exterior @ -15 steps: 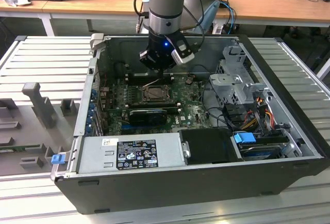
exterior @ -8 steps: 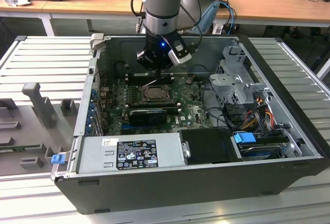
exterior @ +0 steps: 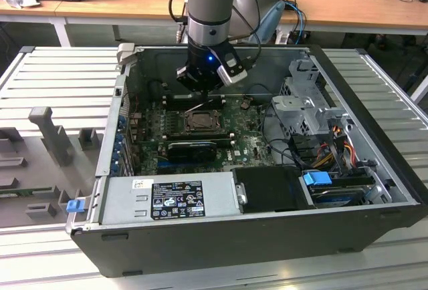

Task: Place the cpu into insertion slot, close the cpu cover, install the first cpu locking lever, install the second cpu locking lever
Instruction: 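Install the first cpu locking lever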

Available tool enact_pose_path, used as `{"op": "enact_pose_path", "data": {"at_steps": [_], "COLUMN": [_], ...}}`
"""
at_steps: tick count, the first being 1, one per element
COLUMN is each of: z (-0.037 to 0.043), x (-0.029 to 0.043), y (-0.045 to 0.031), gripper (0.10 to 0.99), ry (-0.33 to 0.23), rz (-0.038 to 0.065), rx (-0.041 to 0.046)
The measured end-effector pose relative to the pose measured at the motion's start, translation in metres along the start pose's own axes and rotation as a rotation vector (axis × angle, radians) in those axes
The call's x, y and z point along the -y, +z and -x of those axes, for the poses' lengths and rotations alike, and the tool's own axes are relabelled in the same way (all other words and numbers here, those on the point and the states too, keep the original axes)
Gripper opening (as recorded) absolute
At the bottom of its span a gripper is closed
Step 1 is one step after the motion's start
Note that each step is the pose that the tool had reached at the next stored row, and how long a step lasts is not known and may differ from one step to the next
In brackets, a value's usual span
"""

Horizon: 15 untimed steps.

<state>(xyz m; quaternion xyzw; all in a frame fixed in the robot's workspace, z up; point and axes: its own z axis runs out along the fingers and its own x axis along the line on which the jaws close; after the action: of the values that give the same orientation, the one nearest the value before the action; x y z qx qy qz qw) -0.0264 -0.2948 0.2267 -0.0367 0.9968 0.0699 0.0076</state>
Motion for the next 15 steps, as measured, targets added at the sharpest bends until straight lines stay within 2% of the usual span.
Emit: {"op": "enact_pose_path", "data": {"at_steps": [6,15], "z": [0.0050,0.0083], "x": [0.0013,0.0031], "y": [0.0065,0.0176], "gripper": [0.106,0.106], "ry": [0.000,0.000], "rz": [0.000,0.000], "rx": [0.0000,-0.0001]}}
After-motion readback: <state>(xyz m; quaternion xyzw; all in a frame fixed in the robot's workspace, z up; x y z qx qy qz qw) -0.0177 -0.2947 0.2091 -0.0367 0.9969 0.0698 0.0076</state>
